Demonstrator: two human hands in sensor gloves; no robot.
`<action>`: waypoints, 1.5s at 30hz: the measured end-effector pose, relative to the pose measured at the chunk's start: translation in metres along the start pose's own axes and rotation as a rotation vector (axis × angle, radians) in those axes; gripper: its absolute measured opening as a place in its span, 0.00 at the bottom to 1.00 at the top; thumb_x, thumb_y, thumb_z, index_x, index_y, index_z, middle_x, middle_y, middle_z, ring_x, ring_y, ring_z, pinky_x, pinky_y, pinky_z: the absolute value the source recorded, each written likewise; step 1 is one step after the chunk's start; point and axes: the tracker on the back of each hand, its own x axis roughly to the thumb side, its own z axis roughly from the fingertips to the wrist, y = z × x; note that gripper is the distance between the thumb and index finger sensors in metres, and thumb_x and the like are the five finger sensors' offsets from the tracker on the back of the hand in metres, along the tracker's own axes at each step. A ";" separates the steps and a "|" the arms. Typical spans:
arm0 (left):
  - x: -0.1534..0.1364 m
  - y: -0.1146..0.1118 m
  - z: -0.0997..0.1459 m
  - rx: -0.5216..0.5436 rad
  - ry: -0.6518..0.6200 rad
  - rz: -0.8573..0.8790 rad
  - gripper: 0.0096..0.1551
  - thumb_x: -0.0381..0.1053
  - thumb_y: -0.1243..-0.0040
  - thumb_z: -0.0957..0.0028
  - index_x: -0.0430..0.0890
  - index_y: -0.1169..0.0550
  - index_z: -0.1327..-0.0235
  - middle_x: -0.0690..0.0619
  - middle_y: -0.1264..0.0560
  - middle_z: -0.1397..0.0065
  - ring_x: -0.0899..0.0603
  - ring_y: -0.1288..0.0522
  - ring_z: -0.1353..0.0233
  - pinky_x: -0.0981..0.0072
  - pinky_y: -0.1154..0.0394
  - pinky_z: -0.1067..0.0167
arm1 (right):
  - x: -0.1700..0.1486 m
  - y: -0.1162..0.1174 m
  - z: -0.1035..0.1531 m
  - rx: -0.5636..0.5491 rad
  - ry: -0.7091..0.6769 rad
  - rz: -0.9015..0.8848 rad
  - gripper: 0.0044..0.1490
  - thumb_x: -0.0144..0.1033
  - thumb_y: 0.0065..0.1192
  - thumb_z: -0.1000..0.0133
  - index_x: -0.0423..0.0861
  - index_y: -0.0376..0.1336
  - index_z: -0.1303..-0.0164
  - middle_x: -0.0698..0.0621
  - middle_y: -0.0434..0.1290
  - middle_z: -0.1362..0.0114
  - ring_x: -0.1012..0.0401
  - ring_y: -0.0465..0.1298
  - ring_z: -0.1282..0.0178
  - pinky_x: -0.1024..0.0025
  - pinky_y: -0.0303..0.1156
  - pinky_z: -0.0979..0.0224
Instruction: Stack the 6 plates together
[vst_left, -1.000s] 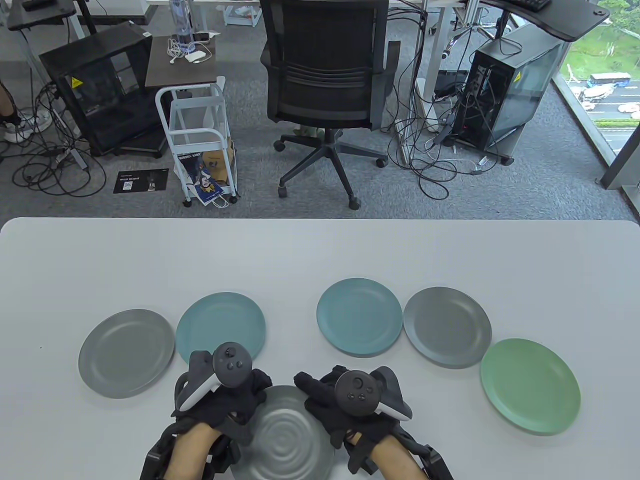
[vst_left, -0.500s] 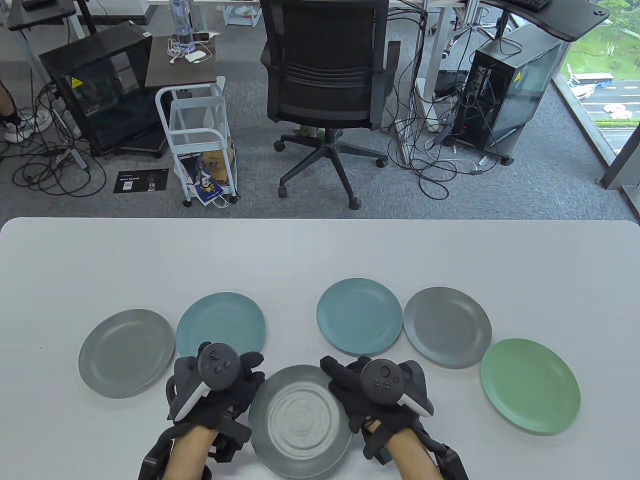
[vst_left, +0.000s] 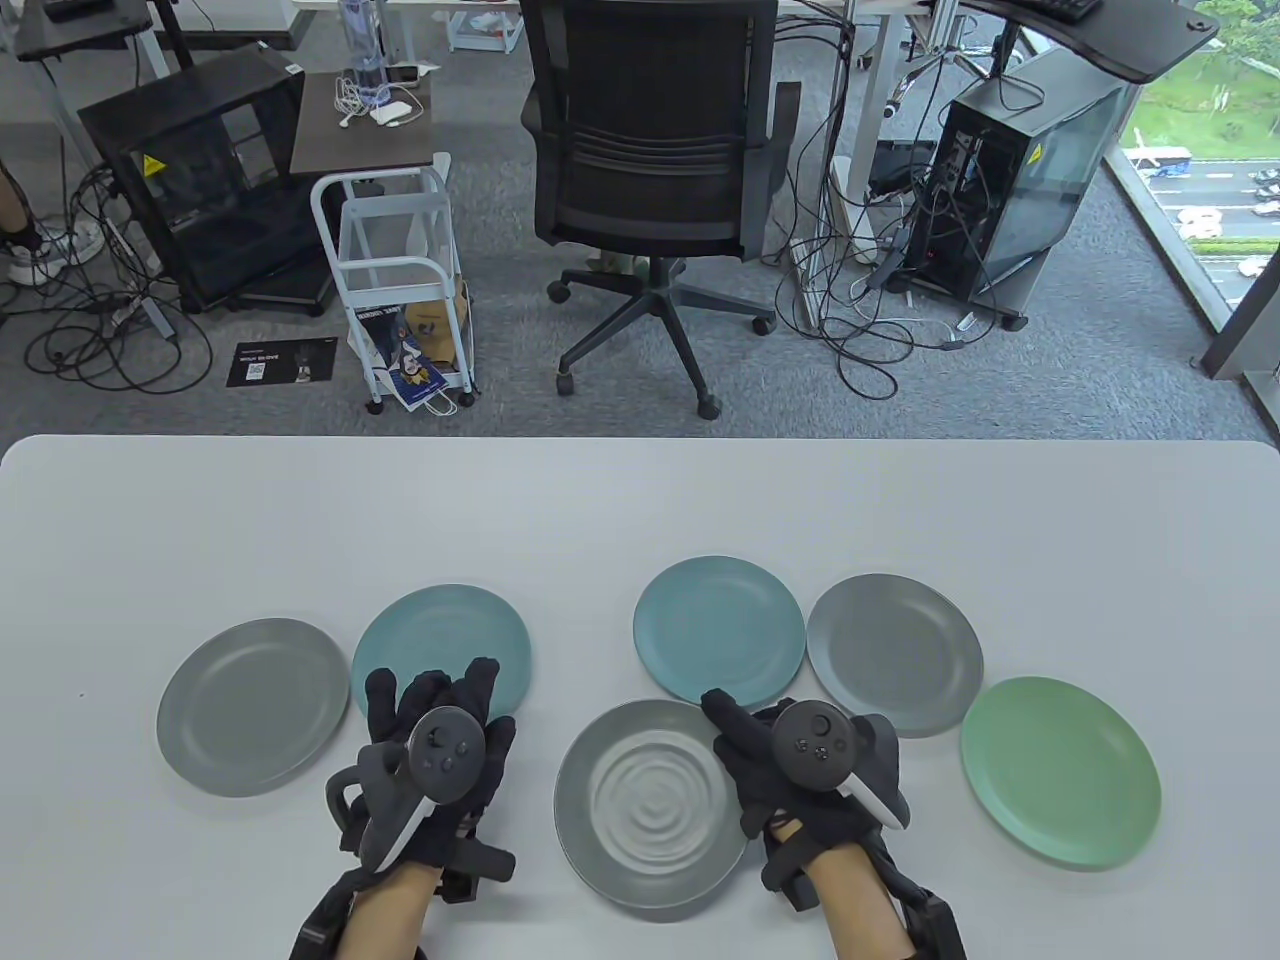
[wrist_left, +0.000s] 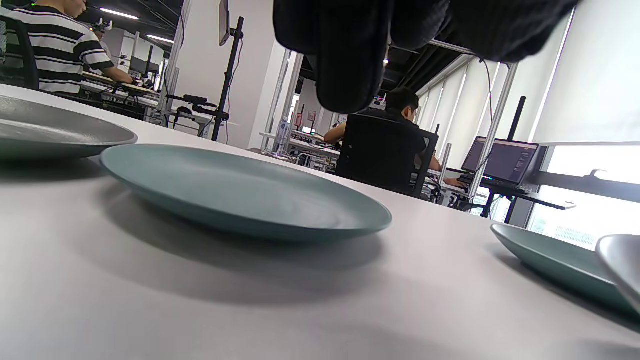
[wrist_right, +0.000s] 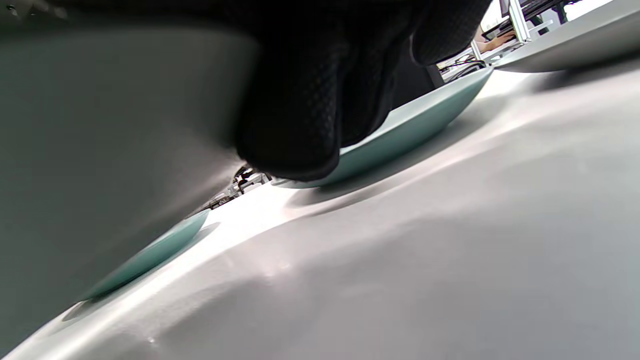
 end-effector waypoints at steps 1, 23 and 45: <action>0.001 -0.001 0.000 0.000 -0.004 -0.004 0.40 0.65 0.43 0.60 0.64 0.37 0.29 0.61 0.24 0.28 0.52 0.38 0.18 0.49 0.66 0.16 | -0.003 0.000 -0.001 0.003 0.009 -0.005 0.28 0.42 0.59 0.42 0.53 0.61 0.29 0.57 0.83 0.58 0.58 0.74 0.36 0.47 0.55 0.18; 0.007 -0.006 0.000 -0.060 -0.017 -0.028 0.41 0.67 0.43 0.60 0.64 0.36 0.30 0.62 0.24 0.28 0.51 0.37 0.19 0.48 0.65 0.16 | 0.004 0.007 -0.003 -0.023 0.123 0.429 0.33 0.53 0.69 0.46 0.54 0.64 0.32 0.61 0.84 0.59 0.60 0.78 0.40 0.50 0.56 0.18; 0.007 -0.008 0.000 -0.088 -0.021 -0.020 0.41 0.67 0.43 0.61 0.64 0.36 0.30 0.62 0.24 0.28 0.51 0.37 0.19 0.48 0.65 0.16 | -0.062 -0.039 0.011 -0.066 0.484 0.461 0.42 0.54 0.67 0.44 0.59 0.53 0.22 0.52 0.57 0.15 0.50 0.50 0.15 0.43 0.40 0.16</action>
